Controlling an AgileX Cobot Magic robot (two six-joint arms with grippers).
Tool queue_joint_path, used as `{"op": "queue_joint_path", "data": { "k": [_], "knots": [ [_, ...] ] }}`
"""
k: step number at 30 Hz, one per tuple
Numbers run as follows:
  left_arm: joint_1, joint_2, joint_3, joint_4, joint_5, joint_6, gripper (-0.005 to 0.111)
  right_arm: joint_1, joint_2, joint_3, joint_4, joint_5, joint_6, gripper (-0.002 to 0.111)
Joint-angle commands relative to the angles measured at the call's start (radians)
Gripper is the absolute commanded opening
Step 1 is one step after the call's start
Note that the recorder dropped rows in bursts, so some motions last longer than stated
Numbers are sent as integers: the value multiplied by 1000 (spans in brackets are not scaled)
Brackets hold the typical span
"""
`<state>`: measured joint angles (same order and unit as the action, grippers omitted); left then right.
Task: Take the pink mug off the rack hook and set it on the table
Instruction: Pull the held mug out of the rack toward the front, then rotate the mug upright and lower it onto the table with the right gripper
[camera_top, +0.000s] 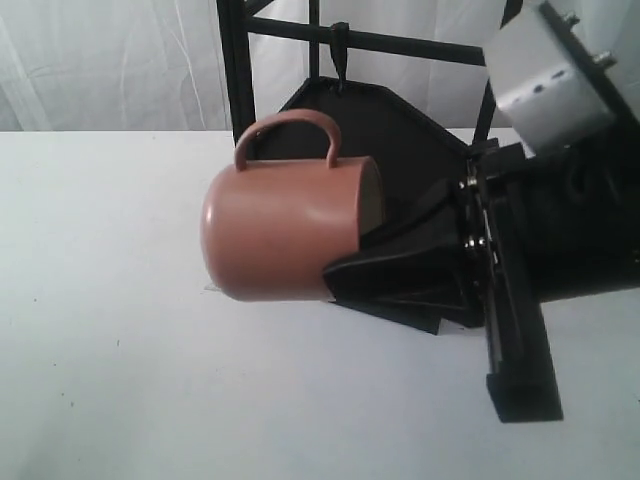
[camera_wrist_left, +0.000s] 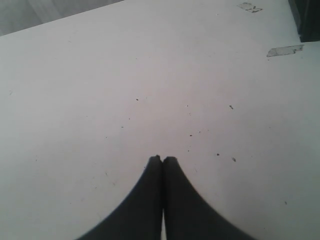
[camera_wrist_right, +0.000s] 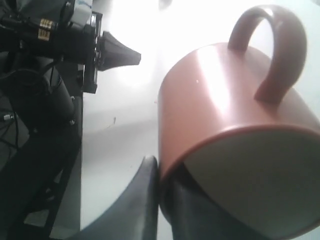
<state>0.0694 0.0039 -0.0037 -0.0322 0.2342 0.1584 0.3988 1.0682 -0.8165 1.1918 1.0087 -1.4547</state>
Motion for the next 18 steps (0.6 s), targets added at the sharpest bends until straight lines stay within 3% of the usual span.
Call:
{"op": "queue_joint_path", "data": {
  "k": [1,9,14,18],
  "knots": [
    [-6,-4,4,-7,-1,-2,0,1,-35,-28,92,-36,83,0],
    [-6,-4,4,-7,-1,-2,0,32,-30,-122,0,-45,310,0],
    [-6,-4,4,-7,-1,-2,0,165,13,-176,-196,-48,523,0],
    [-6,-4,4,-7,-1,-2,0,299,69,-236,-458,-76,711,0]
  ]
}}
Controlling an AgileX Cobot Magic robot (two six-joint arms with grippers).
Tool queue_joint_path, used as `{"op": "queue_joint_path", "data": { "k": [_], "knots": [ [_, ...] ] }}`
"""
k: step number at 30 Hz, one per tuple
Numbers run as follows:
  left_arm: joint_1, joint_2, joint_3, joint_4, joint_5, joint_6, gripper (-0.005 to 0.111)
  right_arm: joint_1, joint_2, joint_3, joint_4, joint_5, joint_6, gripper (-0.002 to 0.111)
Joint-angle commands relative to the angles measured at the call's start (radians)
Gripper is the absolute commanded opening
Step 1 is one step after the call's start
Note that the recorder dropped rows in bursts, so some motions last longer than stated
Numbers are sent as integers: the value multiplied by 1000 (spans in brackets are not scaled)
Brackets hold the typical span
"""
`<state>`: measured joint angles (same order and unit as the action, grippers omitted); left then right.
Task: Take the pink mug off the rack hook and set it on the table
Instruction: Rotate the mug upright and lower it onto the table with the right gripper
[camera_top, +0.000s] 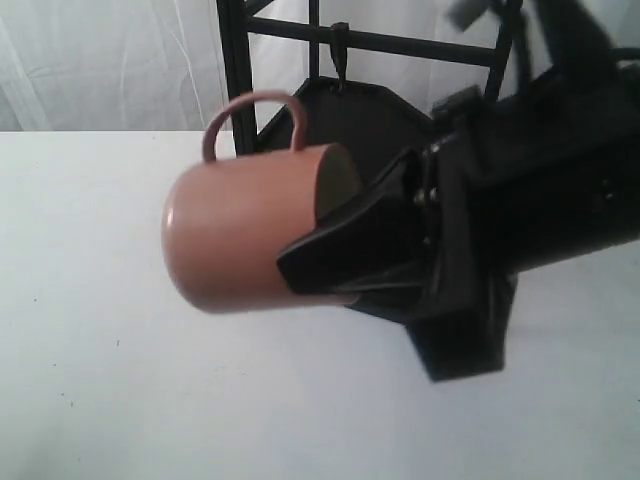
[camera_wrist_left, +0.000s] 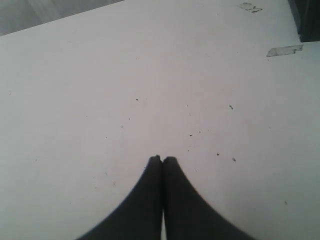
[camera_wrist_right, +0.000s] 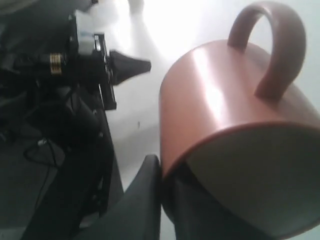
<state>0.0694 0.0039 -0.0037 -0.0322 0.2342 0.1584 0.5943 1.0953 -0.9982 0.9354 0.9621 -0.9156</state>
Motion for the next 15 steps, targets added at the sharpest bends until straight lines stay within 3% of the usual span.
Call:
{"op": "queue_joint_path", "data": {
  "k": [1,9,15],
  "knots": [
    [-6,-4,4,-7,-1,-2,0,134,60,-69,-266,-37,227,0],
    [-6,-4,4,-7,-1,-2,0,301,251,-200,-633,38,587,0],
    [-6,-4,4,-7,-1,-2,0,324,352,-287,-721,66,723,0]
  ]
}}
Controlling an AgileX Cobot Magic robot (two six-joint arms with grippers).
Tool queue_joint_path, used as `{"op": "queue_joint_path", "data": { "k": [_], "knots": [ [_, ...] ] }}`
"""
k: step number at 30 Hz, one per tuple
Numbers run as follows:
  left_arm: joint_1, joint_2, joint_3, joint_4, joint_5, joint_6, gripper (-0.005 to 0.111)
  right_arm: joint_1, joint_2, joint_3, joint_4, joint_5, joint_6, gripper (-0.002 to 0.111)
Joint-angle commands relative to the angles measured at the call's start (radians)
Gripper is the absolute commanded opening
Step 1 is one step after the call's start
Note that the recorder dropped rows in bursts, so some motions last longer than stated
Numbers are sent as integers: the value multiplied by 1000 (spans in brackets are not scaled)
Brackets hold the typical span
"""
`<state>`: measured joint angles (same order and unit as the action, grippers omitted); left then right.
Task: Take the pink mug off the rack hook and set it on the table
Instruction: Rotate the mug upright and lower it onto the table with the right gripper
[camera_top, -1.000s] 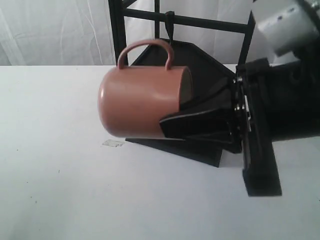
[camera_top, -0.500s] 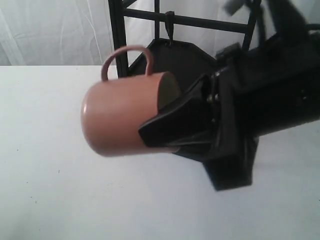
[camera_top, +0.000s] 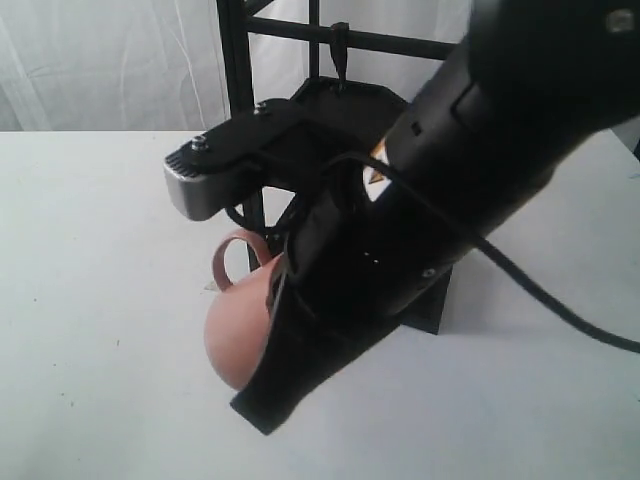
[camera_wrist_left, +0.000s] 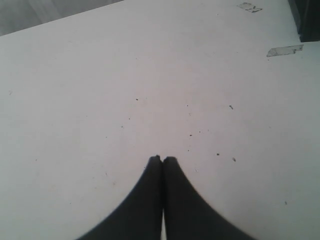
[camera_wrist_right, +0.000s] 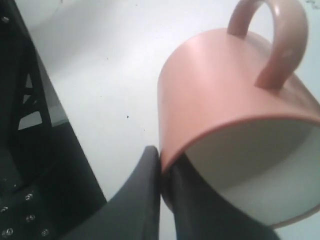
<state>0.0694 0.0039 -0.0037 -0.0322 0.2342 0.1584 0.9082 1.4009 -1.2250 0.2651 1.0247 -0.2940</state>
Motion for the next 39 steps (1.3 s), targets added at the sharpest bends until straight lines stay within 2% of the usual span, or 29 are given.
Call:
{"op": "queue_joint_path", "data": {
  "k": [1,9,19,25,39],
  "knots": [
    [-6,-4,4,-7,-1,-2,0,10,60,-74,-56,11,122,0],
    [-6,-4,4,-7,-1,-2,0,10,182,-230,-53,196,141,0],
    [-6,-4,4,-7,-1,-2,0,10,350,-366,-105,196,144,0],
    [-6,-4,4,-7,-1,-2,0,10,397,-377,-235,196,163,0],
    [-6,-4,4,-7,-1,-2,0,8,465,-377,-292,196,163,0]
  ]
}}
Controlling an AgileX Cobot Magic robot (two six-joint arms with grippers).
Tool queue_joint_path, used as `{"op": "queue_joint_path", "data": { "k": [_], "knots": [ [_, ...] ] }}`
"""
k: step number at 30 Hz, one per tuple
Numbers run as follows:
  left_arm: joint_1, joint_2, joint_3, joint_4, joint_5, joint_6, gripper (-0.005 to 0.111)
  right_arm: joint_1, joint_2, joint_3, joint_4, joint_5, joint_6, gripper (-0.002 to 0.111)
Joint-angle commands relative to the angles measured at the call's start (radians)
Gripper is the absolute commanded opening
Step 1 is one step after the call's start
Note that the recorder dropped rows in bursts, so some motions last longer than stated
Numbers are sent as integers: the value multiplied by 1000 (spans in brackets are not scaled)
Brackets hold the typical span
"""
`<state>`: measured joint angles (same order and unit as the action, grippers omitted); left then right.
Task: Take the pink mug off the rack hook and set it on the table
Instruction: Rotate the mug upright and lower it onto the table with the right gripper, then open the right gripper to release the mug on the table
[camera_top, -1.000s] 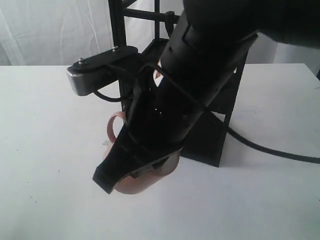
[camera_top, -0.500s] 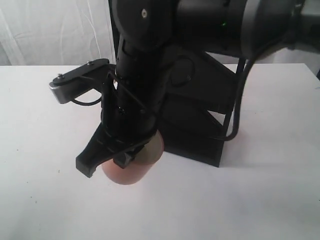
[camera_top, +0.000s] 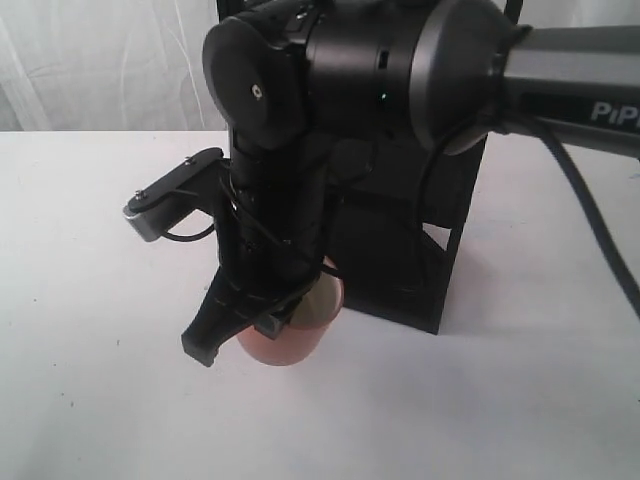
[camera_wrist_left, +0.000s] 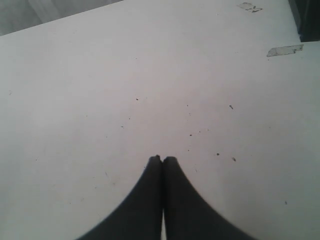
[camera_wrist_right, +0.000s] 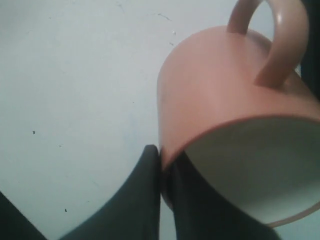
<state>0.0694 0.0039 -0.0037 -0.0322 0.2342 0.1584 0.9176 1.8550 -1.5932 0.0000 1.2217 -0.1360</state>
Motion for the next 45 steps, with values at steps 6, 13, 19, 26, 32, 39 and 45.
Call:
{"op": "queue_joint_path", "data": {
  "k": [6,13,19,26,32,39,45],
  "knots": [
    [-6,-4,4,-7,-1,-2,0,-1,69,-9,-26,-1,5,0],
    [-6,-4,4,-7,-1,-2,0,-1,97,-9,-26,-1,5,0],
    [-6,-4,4,-7,-1,-2,0,-1,143,-9,-16,-1,5,0],
    [-6,-4,4,-7,-1,-2,0,-1,157,-9,-16,-1,5,1],
    [-6,-4,4,-7,-1,-2,0,-1,157,-9,-8,-1,5,22],
    [-6,-4,4,-7,-1,-2,0,-1,157,-9,-27,-1,5,28],
    [-6,-4,4,-7,-1,-2,0,-1,157,-9,-34,-1,6,41]
  ]
}}
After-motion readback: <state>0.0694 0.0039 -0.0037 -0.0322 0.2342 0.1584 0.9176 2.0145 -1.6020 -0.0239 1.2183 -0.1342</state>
